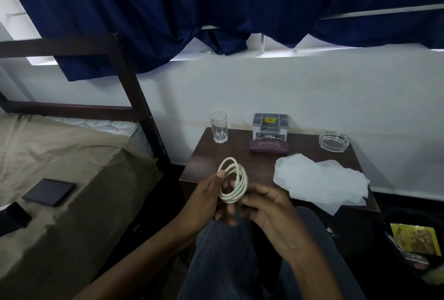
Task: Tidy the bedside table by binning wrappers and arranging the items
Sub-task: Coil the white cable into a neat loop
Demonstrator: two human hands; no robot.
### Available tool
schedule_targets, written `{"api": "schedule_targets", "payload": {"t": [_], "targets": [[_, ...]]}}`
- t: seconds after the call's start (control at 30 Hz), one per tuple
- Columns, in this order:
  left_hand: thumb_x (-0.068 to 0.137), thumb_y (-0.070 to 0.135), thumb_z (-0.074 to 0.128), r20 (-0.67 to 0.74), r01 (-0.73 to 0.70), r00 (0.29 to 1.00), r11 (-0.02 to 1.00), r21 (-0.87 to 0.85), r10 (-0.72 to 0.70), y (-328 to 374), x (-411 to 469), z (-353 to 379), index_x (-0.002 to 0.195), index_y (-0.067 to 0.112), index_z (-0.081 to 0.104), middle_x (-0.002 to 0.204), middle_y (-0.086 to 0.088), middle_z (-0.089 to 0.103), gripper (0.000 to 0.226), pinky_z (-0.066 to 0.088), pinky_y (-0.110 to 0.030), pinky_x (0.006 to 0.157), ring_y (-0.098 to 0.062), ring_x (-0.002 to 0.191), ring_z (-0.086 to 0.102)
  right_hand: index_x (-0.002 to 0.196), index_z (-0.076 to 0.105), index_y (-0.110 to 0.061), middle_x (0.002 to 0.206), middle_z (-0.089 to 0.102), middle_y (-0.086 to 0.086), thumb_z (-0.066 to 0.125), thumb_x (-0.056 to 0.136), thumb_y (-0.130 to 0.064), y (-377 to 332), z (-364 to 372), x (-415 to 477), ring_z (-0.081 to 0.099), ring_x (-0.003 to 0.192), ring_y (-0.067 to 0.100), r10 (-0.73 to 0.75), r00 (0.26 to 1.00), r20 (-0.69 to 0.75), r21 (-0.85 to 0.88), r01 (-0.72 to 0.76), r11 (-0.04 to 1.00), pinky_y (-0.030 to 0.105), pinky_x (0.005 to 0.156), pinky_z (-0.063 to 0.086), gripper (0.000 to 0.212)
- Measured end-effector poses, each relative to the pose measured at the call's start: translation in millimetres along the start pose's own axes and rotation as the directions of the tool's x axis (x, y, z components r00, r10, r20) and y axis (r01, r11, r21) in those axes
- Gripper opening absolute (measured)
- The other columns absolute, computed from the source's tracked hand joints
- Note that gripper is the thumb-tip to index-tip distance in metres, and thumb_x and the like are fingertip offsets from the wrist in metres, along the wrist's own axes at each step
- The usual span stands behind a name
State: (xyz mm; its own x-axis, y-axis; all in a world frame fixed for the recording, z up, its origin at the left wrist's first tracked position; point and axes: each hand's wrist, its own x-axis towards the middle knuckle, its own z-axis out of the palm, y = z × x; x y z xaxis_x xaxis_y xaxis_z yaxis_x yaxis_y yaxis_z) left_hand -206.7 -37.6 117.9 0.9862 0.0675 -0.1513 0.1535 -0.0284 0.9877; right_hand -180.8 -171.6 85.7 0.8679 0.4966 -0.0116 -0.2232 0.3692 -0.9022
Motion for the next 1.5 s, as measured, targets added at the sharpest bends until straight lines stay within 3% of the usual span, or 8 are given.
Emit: {"api": "schedule_targets", "payload": {"t": [0.27,0.43,0.57,0.73,0.9,1.1,1.33,1.5], "targets": [[0.098,0.036,0.032,0.052,0.024,0.998,1.0,-0.006,-0.023,2,-2,1,0.104,-0.005,0.058,0.043,0.002,0.044,0.048,0.051,-0.026,0.043,-0.011,0.039,0.044,0.102,0.063,-0.001,0.078,0.066,0.019,0.068,0.077,-0.016,7,-2,2,0.06,0.066,0.023,-0.006,0.976,0.216,0.268,-0.053,0.962,0.027,0.057,0.045,0.03],[0.099,0.033,0.033,0.027,0.005,1.0,1.0,0.019,-0.006,4,-2,1,0.104,-0.008,0.053,0.041,0.005,0.046,0.046,0.051,-0.025,0.042,-0.005,0.037,0.043,0.093,0.062,-0.001,0.066,0.063,0.01,0.075,0.07,-0.017,6,-4,2,0.052,0.049,0.012,-0.002,0.987,0.162,0.321,-0.051,0.946,0.024,0.049,0.046,0.031],[0.099,0.033,0.032,-0.004,-0.02,1.0,0.998,0.063,0.02,6,-2,0,0.09,0.001,0.053,0.04,0.005,0.045,0.039,0.051,-0.025,0.042,-0.004,0.035,0.042,0.09,0.056,0.0,0.069,0.063,0.01,0.064,0.075,-0.004,5,2,1,0.041,0.034,0.008,0.027,0.995,0.1,0.329,-0.059,0.943,0.021,0.037,0.039,0.017],[0.1,0.03,0.03,0.044,-0.041,0.998,0.996,0.078,0.038,8,-5,1,0.093,-0.002,0.053,0.039,0.006,0.042,0.039,0.052,-0.025,0.042,-0.004,0.034,0.04,0.089,0.059,-0.001,0.075,0.068,0.011,0.08,0.057,-0.005,10,2,2,0.041,0.032,0.006,0.038,0.985,0.166,0.472,-0.113,0.874,0.019,0.036,0.039,0.038],[0.099,0.029,0.034,-0.016,-0.072,0.997,0.996,0.052,0.073,8,-3,-3,0.096,0.002,0.057,0.041,0.005,0.044,0.036,0.05,-0.024,0.04,-0.004,0.036,0.04,0.081,0.055,-0.003,0.059,0.061,0.004,0.067,0.066,0.002,6,-1,5,0.043,0.038,0.008,0.058,0.997,-0.055,0.277,-0.041,0.96,0.019,0.039,0.036,0.02],[0.097,0.03,0.036,0.059,-0.127,0.99,0.992,-0.004,0.127,9,-8,4,0.092,0.01,0.059,0.043,0.003,0.045,0.032,0.042,-0.02,0.039,-0.007,0.036,0.04,0.088,0.061,0.005,0.071,0.064,0.013,0.057,0.081,0.011,14,-7,9,0.05,0.049,0.014,-0.053,0.966,-0.254,-0.091,0.031,0.995,0.021,0.042,0.037,0.01],[0.095,0.036,0.037,0.109,-0.019,0.993,0.966,-0.256,0.049,9,-2,-5,0.108,0.008,0.06,0.057,-0.006,0.054,0.039,0.042,-0.022,0.043,-0.009,0.041,0.039,0.081,0.061,-0.002,0.067,0.066,0.008,0.053,0.082,0.013,22,-4,11,0.054,0.049,0.015,0.024,0.979,-0.205,0.093,-0.005,0.996,0.022,0.041,0.044,0.016],[0.084,0.033,0.047,0.144,0.024,0.989,0.917,-0.399,0.037,20,-1,-12,0.112,0.021,0.055,0.077,0.001,0.07,0.032,0.04,-0.017,0.039,-0.005,0.044,0.049,0.104,0.058,0.001,0.072,0.065,0.009,0.049,0.085,0.01,23,-3,11,0.054,0.048,0.015,0.076,0.995,-0.067,0.198,-0.061,0.978,0.026,0.043,0.046,0.023]]}}
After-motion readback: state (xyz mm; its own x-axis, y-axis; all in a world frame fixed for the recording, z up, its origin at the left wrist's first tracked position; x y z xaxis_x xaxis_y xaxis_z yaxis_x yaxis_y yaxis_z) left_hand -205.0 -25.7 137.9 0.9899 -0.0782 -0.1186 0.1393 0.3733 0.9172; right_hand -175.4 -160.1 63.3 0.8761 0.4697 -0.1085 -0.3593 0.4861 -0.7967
